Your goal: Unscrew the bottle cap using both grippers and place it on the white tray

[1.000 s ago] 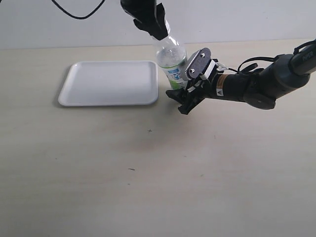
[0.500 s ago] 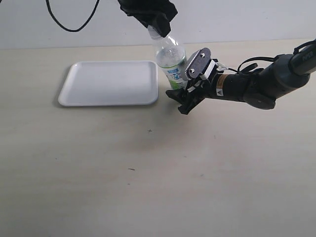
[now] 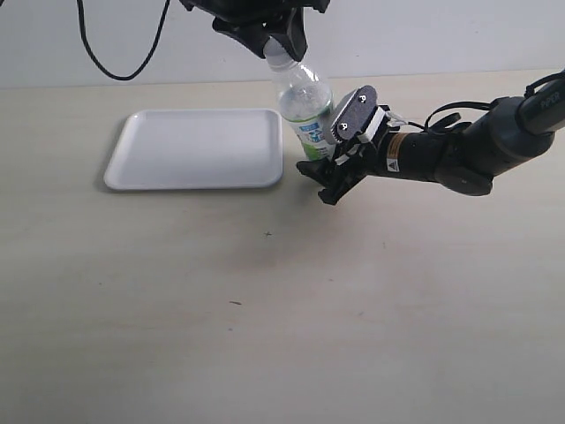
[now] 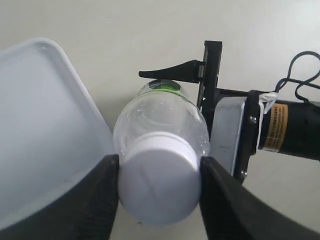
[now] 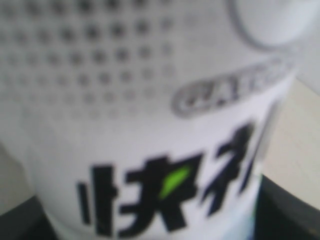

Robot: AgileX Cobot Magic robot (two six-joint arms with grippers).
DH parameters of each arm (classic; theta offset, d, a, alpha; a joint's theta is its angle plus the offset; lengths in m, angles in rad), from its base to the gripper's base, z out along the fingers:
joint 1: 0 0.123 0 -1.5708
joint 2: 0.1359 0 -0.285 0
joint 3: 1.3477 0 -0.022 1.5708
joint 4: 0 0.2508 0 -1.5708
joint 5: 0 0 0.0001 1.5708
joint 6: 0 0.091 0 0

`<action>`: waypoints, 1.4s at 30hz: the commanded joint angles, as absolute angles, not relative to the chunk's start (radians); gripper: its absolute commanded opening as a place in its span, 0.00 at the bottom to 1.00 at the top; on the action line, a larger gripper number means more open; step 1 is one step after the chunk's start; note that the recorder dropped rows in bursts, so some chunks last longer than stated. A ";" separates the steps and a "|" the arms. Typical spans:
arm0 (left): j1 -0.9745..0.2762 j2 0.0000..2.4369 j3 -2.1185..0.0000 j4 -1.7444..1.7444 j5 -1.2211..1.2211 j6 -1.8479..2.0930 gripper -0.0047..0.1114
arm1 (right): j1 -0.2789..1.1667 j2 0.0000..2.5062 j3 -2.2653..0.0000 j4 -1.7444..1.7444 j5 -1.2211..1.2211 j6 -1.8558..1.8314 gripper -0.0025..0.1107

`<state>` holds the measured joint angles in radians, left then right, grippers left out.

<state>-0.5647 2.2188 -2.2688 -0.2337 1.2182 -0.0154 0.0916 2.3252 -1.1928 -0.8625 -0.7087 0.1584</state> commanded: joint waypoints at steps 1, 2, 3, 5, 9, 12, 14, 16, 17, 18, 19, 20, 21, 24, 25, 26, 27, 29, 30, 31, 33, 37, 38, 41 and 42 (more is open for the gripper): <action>-0.571 2.206 -2.271 -0.249 1.221 -0.125 0.04 | 0.094 2.317 -1.193 -0.856 -0.691 0.158 0.02; -0.571 2.206 -2.271 -0.249 1.221 -0.145 0.04 | 0.094 2.317 -1.193 -0.856 -0.689 0.158 0.02; -0.571 2.206 -2.271 -0.249 1.221 -0.166 0.04 | 0.094 2.317 -1.193 -0.856 -0.689 0.158 0.02; -0.571 2.206 -2.271 -0.249 1.221 -0.201 0.04 | 0.094 2.317 -1.193 -0.856 -0.689 0.158 0.02; -0.571 2.206 -2.271 -0.252 1.221 -0.242 0.04 | 0.094 2.317 -1.193 -0.856 -0.689 0.161 0.02; -0.571 2.206 -2.271 -0.252 1.221 -0.270 0.04 | 0.094 2.317 -1.193 -0.856 -0.689 0.161 0.02; -0.571 2.206 -2.271 -0.252 1.221 -0.302 0.04 | 0.094 2.317 -1.193 -0.856 -0.689 0.161 0.02; -0.571 2.206 -2.271 -0.252 1.221 -0.357 0.04 | 0.094 2.317 -1.193 -0.856 -0.686 0.160 0.02; -0.571 2.206 -2.271 -0.252 1.221 -0.376 0.04 | 0.094 2.317 -1.193 -0.856 -0.686 0.160 0.02; -0.571 2.206 -2.271 -0.252 1.221 -0.396 0.04 | 0.094 2.317 -1.193 -0.856 -0.686 0.160 0.02; -0.571 2.206 -2.271 -0.252 1.221 -0.423 0.04 | 0.094 2.317 -1.193 -0.856 -0.686 0.160 0.02; -0.571 2.206 -2.271 -0.252 1.221 -0.451 0.04 | 0.094 2.317 -1.193 -0.856 -0.686 0.160 0.02; -0.571 2.206 -2.271 -0.250 1.221 -0.492 0.04 | 0.094 2.317 -1.193 -0.856 -0.686 0.160 0.02; -0.571 2.206 -2.271 -0.255 1.221 -0.577 0.04 | 0.094 2.317 -1.193 -0.856 -0.686 0.160 0.02; -0.571 2.206 -2.271 -0.265 1.221 -0.619 0.04 | 0.094 2.317 -1.193 -0.856 -0.686 0.160 0.02; -0.571 2.206 -2.271 -0.270 1.221 -0.646 0.04 | 0.094 2.317 -1.193 -0.856 -0.686 0.160 0.02; -0.571 2.206 -2.271 -0.272 1.221 -0.685 0.04 | 0.094 2.317 -1.193 -0.856 -0.686 0.160 0.02; -0.571 2.206 -2.271 -0.272 1.221 -0.705 0.04 | 0.094 2.317 -1.193 -0.856 -0.684 0.160 0.02; -0.571 2.206 -2.271 -0.272 1.221 -0.712 0.04 | 0.094 2.317 -1.193 -0.856 -0.684 0.160 0.02; -0.571 2.206 -2.271 -0.272 1.221 -0.712 0.04 | 0.094 2.317 -1.193 -0.856 -0.684 0.162 0.02; -0.571 2.206 -2.271 -0.272 1.221 -0.708 0.04 | 0.094 2.317 -1.193 -0.856 -0.684 0.162 0.02; -0.571 2.206 -2.271 -0.290 1.221 -0.700 0.09 | 0.094 2.317 -1.193 -0.856 -0.684 0.162 0.02; -0.571 2.206 -2.271 -0.290 1.221 -0.683 0.16 | 0.094 2.317 -1.193 -0.856 -0.684 0.169 0.02; -0.571 2.208 -2.271 -0.294 1.221 -0.662 0.39 | 0.094 2.317 -1.193 -0.856 -0.684 0.181 0.02; -0.571 2.208 -2.271 -0.294 1.221 -0.660 0.45 | 0.094 2.317 -1.193 -0.856 -0.684 0.181 0.02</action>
